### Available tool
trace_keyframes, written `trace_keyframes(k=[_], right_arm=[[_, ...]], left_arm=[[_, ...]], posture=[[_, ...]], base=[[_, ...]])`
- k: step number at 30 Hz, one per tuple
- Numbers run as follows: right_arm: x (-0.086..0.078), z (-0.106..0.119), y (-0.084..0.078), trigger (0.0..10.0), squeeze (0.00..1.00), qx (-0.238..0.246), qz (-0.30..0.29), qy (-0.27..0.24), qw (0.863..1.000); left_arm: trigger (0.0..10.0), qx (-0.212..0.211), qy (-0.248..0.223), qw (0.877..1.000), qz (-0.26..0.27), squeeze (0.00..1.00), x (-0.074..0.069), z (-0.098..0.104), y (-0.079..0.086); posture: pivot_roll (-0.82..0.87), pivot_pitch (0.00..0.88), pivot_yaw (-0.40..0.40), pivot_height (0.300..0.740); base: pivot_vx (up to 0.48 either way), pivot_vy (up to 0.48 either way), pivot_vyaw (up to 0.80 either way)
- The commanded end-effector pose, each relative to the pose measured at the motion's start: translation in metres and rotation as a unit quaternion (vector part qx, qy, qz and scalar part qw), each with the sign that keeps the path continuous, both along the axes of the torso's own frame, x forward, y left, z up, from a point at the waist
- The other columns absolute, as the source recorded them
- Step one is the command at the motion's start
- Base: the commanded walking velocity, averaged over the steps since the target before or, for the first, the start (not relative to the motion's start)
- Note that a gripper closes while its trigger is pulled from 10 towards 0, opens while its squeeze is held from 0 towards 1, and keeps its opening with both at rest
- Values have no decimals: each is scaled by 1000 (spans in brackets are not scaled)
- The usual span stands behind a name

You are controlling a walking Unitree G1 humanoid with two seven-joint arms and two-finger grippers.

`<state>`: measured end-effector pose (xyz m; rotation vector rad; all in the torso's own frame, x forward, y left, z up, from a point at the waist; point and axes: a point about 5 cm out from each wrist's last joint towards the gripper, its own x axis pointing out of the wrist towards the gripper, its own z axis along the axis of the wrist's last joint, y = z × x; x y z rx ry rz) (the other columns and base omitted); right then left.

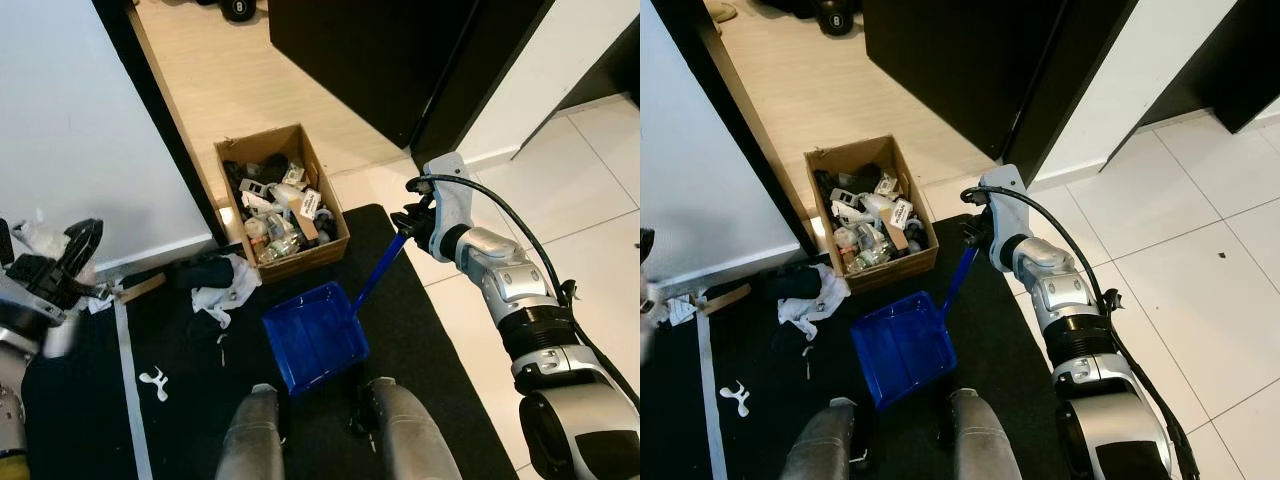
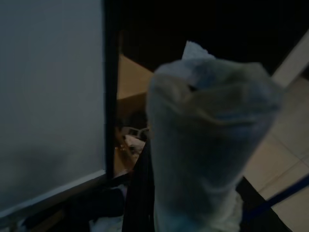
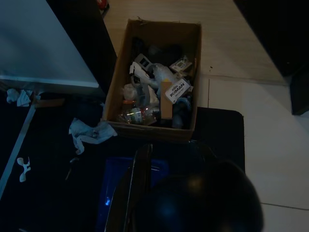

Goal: Sweep floor

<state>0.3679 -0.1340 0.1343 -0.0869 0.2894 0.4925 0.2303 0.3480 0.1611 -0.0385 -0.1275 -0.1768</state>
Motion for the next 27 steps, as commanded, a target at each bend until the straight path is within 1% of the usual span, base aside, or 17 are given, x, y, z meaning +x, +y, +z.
trace_keyframes(k=[1, 2, 3, 4, 6, 7, 8, 9, 10, 11, 13, 14, 15, 18, 21, 25, 27], right_arm=[[-8, -23, -1, 10000, 0, 9, -4, 50, 999], [-8, -23, -1, 10000, 0, 9, -4, 50, 999], [-7, -19, 0, 10000, 0, 9, -2, 45, 999], [-7, -19, 0, 10000, 0, 9, -2, 45, 999], [-6, -16, -3, 10000, 0, 8, -4, 40, 999], [-5, -14, -6, 10000, 0, 7, -7, 37, 999], [-5, -14, -6, 10000, 0, 7, -7, 37, 999], [-5, -12, -8, 10000, 0, 7, -9, 36, 999], [-5, -10, -13, 10000, 0, 6, -12, 33, 999], [-5, -10, -13, 10000, 0, 6, -12, 33, 999], [-5, -9, -15, 10000, 0, 4, -14, 32, 999], [-6, -9, -18, 10000, 0, 3, -17, 32, 999], [-6, -10, -20, 10000, 0, 2, -20, 32, 999], [-6, -11, -23, 10000, 0, 2, -24, 34, 999], [-7, -12, -20, 10000, 0, 3, -23, 36, 999], [-6, -12, -17, 10000, 0, 5, -20, 37, 999], [-5, -11, -14, 10000, 0, 8, -17, 35, 999]], left_arm=[[10000, -43, 28, 998, 46, 0, -3, -33, 9], [10000, -43, 28, 998, 46, 0, -3, -33, 9], [10000, -90, 36, 990, 99, 0, -1, -54, 13], [10000, -90, 36, 990, 99, 0, -1, -54, 13], [10000, -134, 44, 981, 134, 0, -2, -69, 14], [10000, -160, 52, 974, 154, 0, -3, -78, 13], [10000, -160, 52, 974, 154, 0, -3, -78, 13], [10000, -176, 57, 969, 165, 0, -4, -84, 13], [10000, -205, 78, 959, 180, 0, -8, -99, 6], [10000, -205, 78, 959, 180, 0, -8, -99, 6], [10000, -217, 84, 957, 175, 0, -9, -105, 1], [10000, -232, 89, 954, 169, 0, -11, -110, -5], [10000, -253, 86, 951, 154, 0, -12, -114, -11], [10000, -290, 72, 945, 134, 0, -12, -117, -20], [10000, -334, 53, 937, 86, 0, -3, -112, -44], [10000, -365, 39, 930, 35, 0, 5, -106, -71], [10000, -395, 30, 918, 0, 0, 10, -100, -88]], posture=[[-40, 295, -84, 740], [-40, 295, -84, 740], [-65, 296, -90, 740], [-65, 296, -90, 740], [-80, 297, -93, 740], [-94, 295, -98, 740], [-94, 295, -98, 740], [-94, 295, -98, 740], [-105, 295, -100, 740], [-105, 295, -100, 740], [-107, 297, -100, 740], [-109, 298, -102, 740], [-108, 299, -102, 740], [-104, 298, -104, 740], [-92, 297, -101, 740], [-89, 295, -101, 740], [-90, 293, -102, 740]], base=[[0, 0, 0], [0, 0, 0], [0, 0, 0], [0, 0, 0], [0, 0, 0], [0, 0, 0], [0, 0, 0], [0, 0, 0], [0, 0, 0], [0, 0, 0], [0, 0, 0], [0, 0, 0], [0, 0, 0], [0, 0, 0], [0, 0, 0], [0, 0, 0], [0, 0, 0]])
